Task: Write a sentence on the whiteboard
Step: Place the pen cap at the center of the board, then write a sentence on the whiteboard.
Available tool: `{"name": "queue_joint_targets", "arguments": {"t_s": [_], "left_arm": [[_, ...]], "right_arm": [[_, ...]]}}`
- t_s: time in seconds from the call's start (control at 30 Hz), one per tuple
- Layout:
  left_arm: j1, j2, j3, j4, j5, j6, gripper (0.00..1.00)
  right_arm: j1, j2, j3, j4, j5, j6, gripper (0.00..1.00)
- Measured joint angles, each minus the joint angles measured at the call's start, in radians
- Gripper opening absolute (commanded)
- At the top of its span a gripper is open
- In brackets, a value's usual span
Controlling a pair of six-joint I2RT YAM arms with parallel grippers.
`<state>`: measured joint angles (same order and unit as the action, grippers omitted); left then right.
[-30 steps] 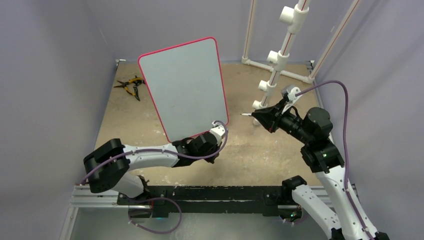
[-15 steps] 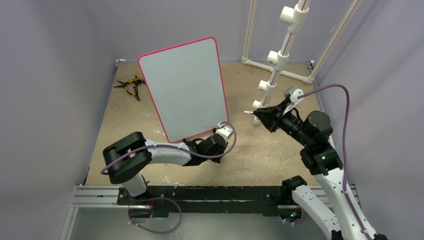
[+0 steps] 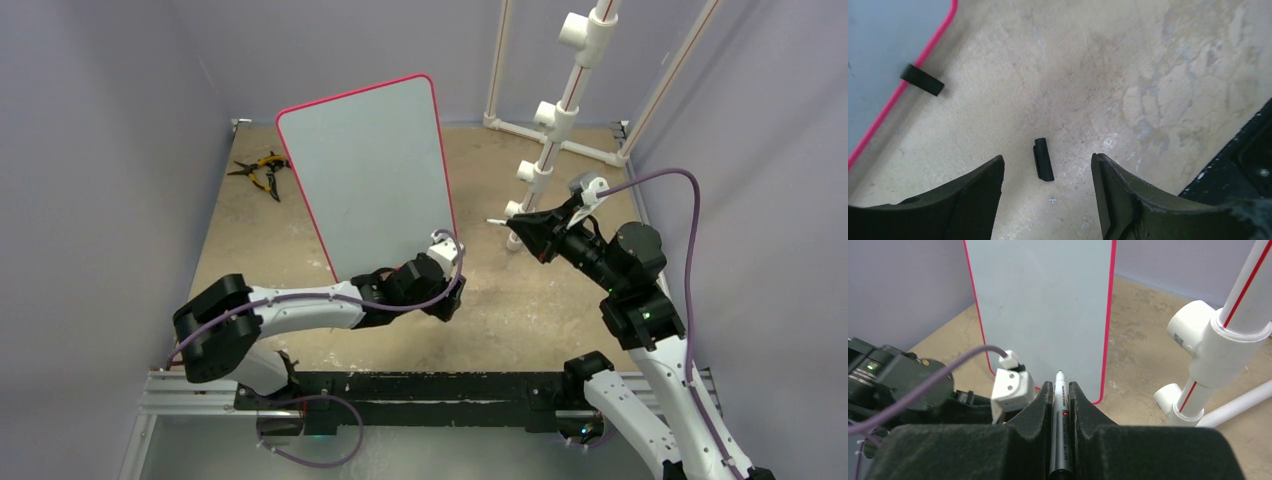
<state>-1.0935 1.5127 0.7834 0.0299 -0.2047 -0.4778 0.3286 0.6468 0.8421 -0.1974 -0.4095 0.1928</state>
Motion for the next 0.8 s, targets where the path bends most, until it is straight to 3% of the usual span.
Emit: {"name": "queue_joint_targets", "arguments": {"t_s": [0.27, 0.5, 0.8], "left_arm": [[0.082, -0.179, 0.186, -0.188, 0.039, 0.113, 0.64], [0.274, -0.251, 0.35, -0.326, 0.115, 0.233, 0.64], [0.507, -0.251, 0.546, -0.408, 0.276, 0.28, 0.64]], "right_arm": [[0.0, -0.006, -0.017, 0.042, 0.0, 0.009, 0.0], [0.0, 0.014, -0.018, 0.146, -0.005, 0.036, 0.0], [0.016, 0.037, -0.052, 0.278, 0.008, 0.055, 0.0]]}}
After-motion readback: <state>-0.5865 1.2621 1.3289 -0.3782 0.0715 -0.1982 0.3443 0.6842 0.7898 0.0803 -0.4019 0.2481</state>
